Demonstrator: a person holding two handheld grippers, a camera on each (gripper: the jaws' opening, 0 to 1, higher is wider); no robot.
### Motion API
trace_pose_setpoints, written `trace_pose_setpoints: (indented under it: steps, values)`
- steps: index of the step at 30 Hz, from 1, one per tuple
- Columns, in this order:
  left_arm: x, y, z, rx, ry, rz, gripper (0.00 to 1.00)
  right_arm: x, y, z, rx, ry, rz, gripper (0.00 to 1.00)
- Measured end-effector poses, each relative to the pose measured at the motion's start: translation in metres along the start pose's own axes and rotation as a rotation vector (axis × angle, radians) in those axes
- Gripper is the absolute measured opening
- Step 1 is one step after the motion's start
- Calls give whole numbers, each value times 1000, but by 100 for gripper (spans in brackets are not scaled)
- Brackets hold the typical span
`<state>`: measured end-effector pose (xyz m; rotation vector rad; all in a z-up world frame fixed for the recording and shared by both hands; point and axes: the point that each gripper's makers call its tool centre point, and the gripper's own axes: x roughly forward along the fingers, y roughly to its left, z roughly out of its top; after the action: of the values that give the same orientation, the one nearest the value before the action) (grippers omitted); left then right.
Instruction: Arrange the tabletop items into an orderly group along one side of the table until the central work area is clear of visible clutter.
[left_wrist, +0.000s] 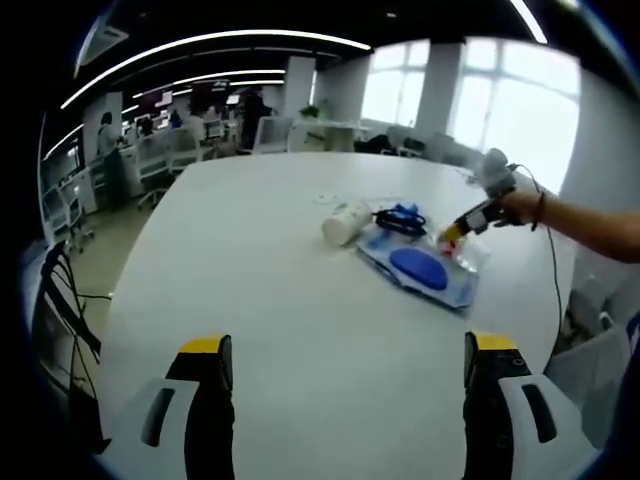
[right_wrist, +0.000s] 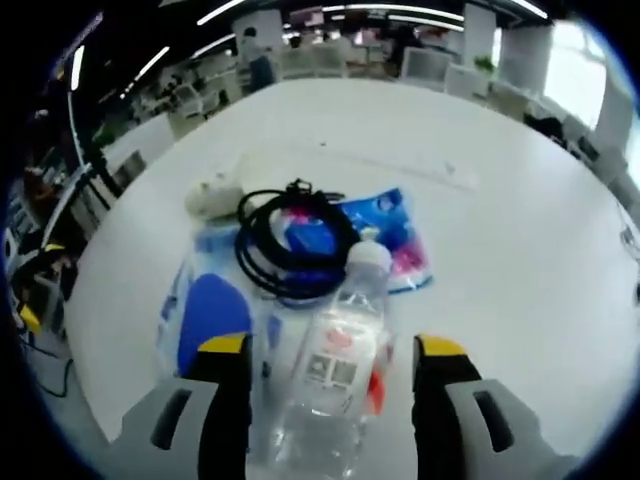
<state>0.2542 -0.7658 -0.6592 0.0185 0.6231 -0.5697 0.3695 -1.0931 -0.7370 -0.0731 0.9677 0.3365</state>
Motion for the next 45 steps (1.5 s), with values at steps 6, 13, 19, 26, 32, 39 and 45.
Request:
trace_pose_setpoints:
  steps: [6, 13, 19, 26, 32, 39, 45]
  values:
    - [0, -1, -1, -2, 0, -2, 94, 5, -3, -4, 44, 46, -18, 58]
    - [0, 0, -1, 0, 1, -1, 94, 14, -11, -6, 76, 80, -41, 50]
    - [-1, 0, -1, -3, -6, -2, 93, 22, -19, -5, 102, 103, -68, 44]
    - [0, -2, -1, -16, -11, -10, 91, 23, -26, -6, 131, 108, -73, 39]
    - [1, -3, -1, -12, -11, -11, 91, 23, -26, -6, 128, 98, -66, 38]
    - [0, -3, -1, -12, -11, -9, 91, 19, -26, -6, 124, 71, -60, 36]
    - [-1, -2, 1, -10, -15, -7, 91, 12, -25, -2, 116, 25, -54, 35]
